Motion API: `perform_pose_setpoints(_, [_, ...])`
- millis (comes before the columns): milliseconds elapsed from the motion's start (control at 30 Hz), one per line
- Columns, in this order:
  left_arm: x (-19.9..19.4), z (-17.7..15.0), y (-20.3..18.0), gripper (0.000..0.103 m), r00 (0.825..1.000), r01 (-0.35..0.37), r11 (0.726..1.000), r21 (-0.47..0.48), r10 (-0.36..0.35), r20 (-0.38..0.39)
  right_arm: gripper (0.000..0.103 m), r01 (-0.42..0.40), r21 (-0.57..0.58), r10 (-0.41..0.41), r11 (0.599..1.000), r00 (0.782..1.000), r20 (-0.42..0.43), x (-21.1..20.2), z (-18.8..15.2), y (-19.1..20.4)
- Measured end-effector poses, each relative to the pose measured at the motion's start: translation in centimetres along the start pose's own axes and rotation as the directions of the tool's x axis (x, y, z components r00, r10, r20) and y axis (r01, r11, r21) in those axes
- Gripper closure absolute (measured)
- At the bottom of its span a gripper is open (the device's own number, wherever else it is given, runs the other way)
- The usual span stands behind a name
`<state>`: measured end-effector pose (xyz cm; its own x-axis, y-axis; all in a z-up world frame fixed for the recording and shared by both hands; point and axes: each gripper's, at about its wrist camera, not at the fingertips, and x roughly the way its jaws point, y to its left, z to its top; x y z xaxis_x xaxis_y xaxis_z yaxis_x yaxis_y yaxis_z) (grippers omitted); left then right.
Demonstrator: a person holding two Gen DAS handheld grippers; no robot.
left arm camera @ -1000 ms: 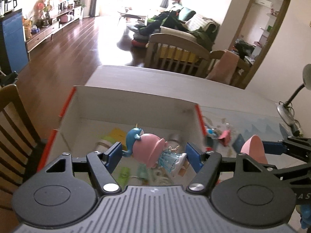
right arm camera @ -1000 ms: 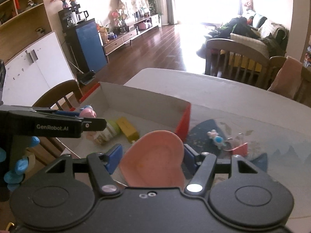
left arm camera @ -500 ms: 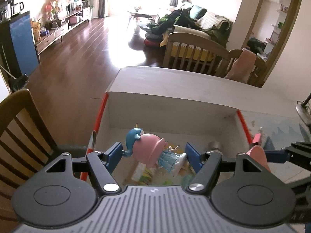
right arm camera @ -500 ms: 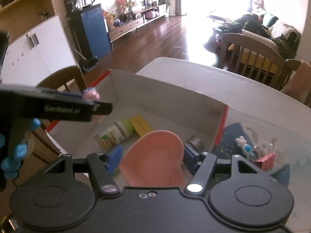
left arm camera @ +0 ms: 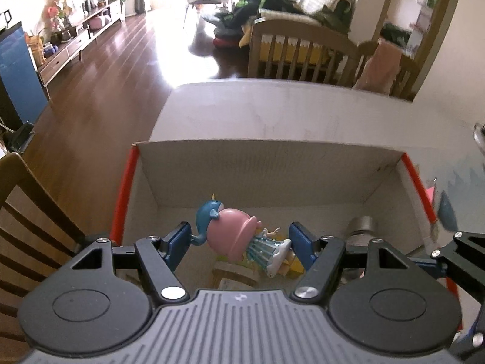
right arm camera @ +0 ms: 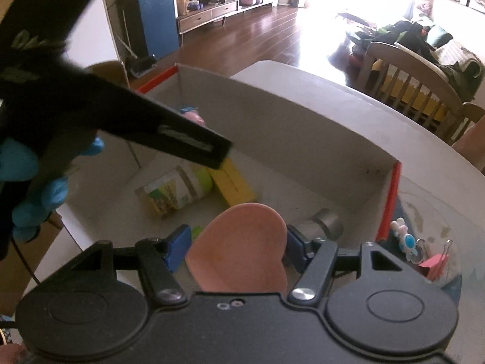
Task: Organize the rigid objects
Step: 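Carry the pink doll and heart dish into the box and open both tools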
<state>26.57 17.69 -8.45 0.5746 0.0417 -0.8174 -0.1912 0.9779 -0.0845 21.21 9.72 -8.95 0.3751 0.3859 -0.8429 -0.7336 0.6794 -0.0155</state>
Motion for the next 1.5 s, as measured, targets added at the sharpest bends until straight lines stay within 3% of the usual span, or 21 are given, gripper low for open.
perform_pose_setpoints(267, [2.5, -0.3, -0.7, 0.032, 0.997, 0.009, 0.999, 0.041, -0.006, -0.078, 0.038, 0.010, 0.007, -0.010, 1.000, 0.999, -0.050, 1.4, -0.6, 0.2])
perform_pose_setpoints(767, [2.9, 0.1, -1.1, 0.032, 0.997, 0.018, 0.998, 0.059, -0.014, -0.077, 0.037, 0.014, 0.028, -0.012, 1.000, 0.997, -0.077, 1.9, -1.1, 0.3])
perform_pose_setpoints(1167, [1.9, -0.6, -1.7, 0.032, 0.997, 0.016, 0.997, 0.072, -0.010, -0.073, 0.028, -0.006, 0.058, 0.007, 0.998, 1.000, -0.018, -0.1, -0.9, 0.1])
perform_pose_setpoints(1500, [-1.1, -1.1, -2.1, 0.032, 1.000, 0.013, 0.997, 0.078, -0.012, -0.013, 0.024, -0.043, 0.105, 0.036, 0.994, 0.997, 0.062, -3.3, -1.0, -1.5])
